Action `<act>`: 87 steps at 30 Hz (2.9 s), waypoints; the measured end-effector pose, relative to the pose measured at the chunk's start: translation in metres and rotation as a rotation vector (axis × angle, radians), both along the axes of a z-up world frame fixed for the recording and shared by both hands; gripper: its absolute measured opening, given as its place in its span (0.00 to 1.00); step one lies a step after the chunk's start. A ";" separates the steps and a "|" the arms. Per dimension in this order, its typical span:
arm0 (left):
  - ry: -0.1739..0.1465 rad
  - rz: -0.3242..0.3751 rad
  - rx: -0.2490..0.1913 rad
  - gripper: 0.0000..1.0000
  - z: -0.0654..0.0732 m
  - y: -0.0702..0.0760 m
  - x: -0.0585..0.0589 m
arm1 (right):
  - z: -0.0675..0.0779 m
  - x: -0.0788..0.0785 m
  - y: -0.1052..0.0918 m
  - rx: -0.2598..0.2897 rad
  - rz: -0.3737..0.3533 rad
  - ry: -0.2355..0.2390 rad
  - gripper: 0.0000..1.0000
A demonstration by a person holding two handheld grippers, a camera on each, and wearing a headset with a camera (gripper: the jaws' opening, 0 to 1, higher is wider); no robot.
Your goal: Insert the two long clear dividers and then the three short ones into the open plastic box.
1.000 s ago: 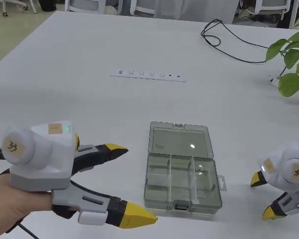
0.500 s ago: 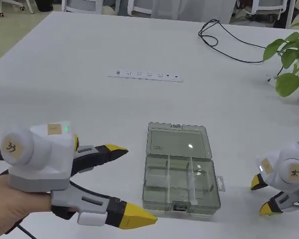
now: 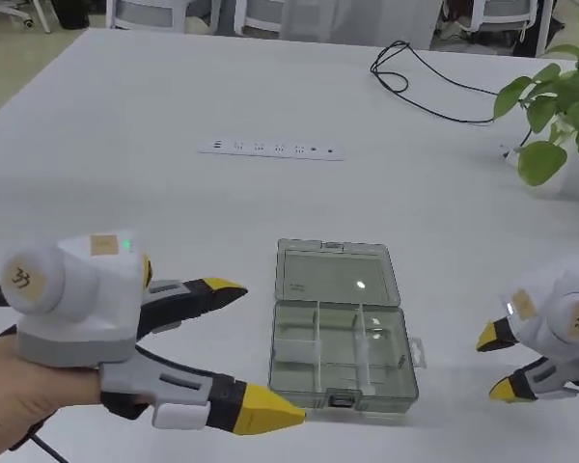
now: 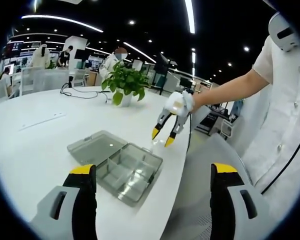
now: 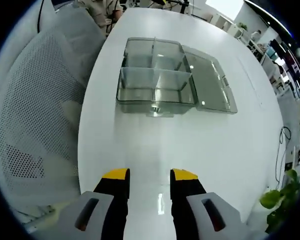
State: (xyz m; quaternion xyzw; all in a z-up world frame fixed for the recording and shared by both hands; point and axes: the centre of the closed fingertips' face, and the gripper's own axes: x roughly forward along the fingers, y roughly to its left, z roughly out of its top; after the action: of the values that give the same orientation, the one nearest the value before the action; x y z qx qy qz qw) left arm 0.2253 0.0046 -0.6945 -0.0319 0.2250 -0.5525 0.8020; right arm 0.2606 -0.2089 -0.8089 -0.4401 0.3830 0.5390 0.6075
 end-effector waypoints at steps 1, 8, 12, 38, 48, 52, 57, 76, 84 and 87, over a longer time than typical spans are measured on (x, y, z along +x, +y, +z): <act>0.001 0.001 -0.001 0.96 0.001 -0.001 0.001 | 0.006 0.000 0.002 0.011 -0.009 -0.015 0.33; 0.026 0.015 -0.064 0.90 0.015 -0.017 0.005 | 0.046 -0.004 0.020 0.073 -0.043 -0.083 0.33; 0.067 0.039 -0.100 0.84 0.021 -0.026 0.010 | 0.066 -0.006 0.028 0.091 -0.054 -0.123 0.33; 0.414 0.083 -0.249 0.32 0.038 -0.098 0.005 | 0.149 -0.038 0.105 0.195 -0.029 -0.234 0.33; 0.482 0.085 -0.269 0.14 0.036 -0.104 0.000 | 0.154 -0.044 0.116 0.198 -0.005 -0.245 0.33; 0.497 0.076 -0.274 0.10 0.036 -0.105 -0.003 | 0.154 -0.045 0.116 0.189 0.003 -0.248 0.33; 0.506 0.073 -0.282 0.06 0.036 -0.106 -0.005 | 0.153 -0.046 0.116 0.180 0.010 -0.252 0.33; 0.529 0.083 -0.314 0.00 0.038 -0.107 -0.007 | 0.154 -0.046 0.117 0.183 0.026 -0.259 0.33; 0.435 0.051 -0.271 0.00 0.039 -0.102 -0.010 | 0.168 -0.044 0.119 0.276 -0.018 -0.212 0.33; 0.336 -0.015 -0.231 0.00 0.039 -0.102 -0.017 | 0.174 -0.044 0.118 0.332 -0.045 -0.147 0.31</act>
State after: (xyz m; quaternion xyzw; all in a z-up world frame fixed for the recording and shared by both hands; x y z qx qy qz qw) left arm 0.2084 -0.0979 -0.6558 -0.2139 0.2912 -0.5673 0.7400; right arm 0.2165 -0.0910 -0.6347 -0.3632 0.2530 0.5476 0.7101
